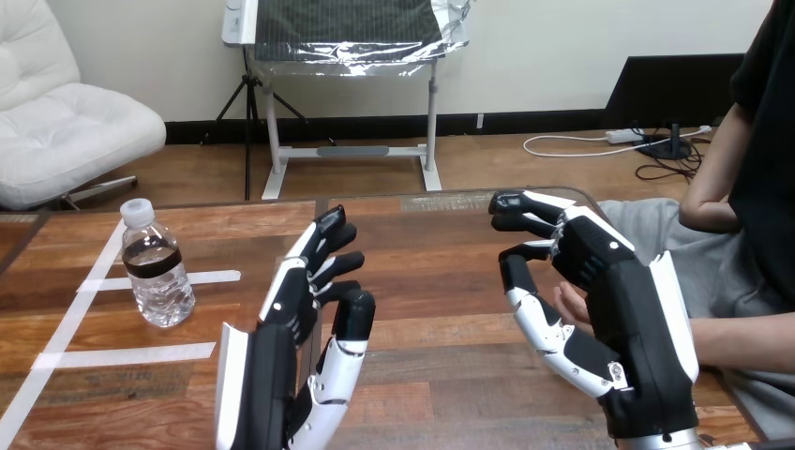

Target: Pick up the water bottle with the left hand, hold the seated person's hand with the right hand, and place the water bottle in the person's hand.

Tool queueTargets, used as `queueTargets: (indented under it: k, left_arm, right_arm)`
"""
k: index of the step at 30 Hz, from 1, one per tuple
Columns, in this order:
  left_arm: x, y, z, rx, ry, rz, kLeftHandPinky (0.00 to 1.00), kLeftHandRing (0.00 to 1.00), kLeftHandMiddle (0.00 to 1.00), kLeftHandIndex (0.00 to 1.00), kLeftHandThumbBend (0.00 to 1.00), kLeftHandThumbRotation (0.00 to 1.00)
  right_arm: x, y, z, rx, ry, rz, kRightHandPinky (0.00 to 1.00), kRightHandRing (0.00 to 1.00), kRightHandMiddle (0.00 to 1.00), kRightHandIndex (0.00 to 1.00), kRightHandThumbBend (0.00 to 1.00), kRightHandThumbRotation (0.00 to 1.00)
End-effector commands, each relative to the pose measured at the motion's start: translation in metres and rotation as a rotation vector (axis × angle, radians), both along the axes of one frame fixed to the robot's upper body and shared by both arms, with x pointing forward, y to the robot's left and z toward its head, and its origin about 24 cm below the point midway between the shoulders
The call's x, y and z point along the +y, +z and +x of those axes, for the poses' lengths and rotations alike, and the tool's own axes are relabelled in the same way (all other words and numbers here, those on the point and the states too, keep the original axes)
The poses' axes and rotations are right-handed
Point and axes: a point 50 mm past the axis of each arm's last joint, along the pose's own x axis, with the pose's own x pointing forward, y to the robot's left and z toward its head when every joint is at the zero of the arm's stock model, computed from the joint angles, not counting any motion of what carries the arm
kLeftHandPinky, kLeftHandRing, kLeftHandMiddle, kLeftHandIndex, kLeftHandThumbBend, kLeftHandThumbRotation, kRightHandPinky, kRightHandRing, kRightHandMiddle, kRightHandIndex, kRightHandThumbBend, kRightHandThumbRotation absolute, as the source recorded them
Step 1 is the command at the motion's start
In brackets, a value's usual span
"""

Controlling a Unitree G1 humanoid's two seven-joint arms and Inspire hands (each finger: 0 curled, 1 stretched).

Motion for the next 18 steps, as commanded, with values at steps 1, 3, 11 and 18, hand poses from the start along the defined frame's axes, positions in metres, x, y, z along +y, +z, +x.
queueTargets:
  k: [1,3,11,18]
  left_arm:
    - [-0.003,0.027,0.013,-0.127,0.074,-0.056,0.70,0.77,0.82,0.85,0.46,0.74]
    - [0.000,0.028,0.014,-0.135,0.080,-0.031,0.71,0.78,0.82,0.86,0.46,0.74]
    - [0.009,0.036,0.017,-0.156,0.148,0.041,0.74,0.81,0.84,0.86,0.46,0.69]
    - [0.019,0.040,0.019,-0.195,0.226,0.107,0.74,0.80,0.84,0.85,0.44,0.58]
  right_arm:
    - [0.001,0.013,0.012,-0.073,0.009,0.010,0.57,0.73,0.77,0.69,0.27,0.11]
    - [0.001,0.013,0.012,-0.072,0.008,0.010,0.57,0.73,0.77,0.69,0.27,0.12]
    - [0.001,0.013,0.012,-0.071,0.012,0.014,0.58,0.73,0.77,0.69,0.27,0.11]
    - [0.002,0.012,0.012,-0.069,0.012,0.016,0.58,0.73,0.77,0.69,0.27,0.11]
